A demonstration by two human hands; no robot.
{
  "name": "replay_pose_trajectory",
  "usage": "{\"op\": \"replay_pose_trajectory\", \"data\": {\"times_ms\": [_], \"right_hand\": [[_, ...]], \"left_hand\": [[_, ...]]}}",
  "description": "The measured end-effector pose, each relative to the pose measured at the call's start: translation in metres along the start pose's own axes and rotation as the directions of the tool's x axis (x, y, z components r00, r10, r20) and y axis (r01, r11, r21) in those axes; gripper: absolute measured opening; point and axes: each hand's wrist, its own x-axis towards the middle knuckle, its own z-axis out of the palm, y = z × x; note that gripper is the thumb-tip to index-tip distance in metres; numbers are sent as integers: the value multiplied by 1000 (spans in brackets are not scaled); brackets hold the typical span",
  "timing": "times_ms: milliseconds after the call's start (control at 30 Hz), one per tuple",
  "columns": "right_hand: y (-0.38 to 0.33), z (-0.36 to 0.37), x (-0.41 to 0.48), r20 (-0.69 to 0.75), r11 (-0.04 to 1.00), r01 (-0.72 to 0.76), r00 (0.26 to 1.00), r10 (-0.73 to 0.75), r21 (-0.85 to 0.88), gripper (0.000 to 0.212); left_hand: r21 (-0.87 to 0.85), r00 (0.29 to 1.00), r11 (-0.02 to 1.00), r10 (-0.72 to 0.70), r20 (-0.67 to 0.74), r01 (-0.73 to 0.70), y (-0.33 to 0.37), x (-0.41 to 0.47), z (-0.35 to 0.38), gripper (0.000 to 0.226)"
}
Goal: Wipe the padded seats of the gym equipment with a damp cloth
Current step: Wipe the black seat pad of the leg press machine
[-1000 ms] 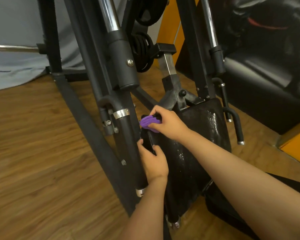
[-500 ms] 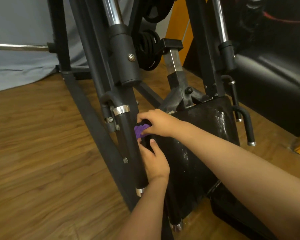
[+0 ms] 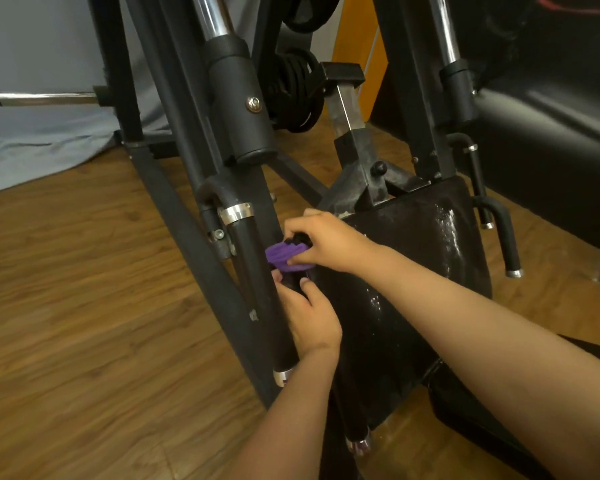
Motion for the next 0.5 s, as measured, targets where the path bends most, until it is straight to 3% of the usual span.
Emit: {"op": "replay_pose_trajectory", "data": {"times_ms": [333,500], "right_hand": [[1,20,-17,31,993,109,994,-108,-34,20],[-1,9,-4,-174,992,103,978,-114,-71,22]], "left_hand": [[48,993,994,-93,-68,96,-19,-20,2,59],[44,996,998,-49,-71,52,-15,-21,2,56]]}}
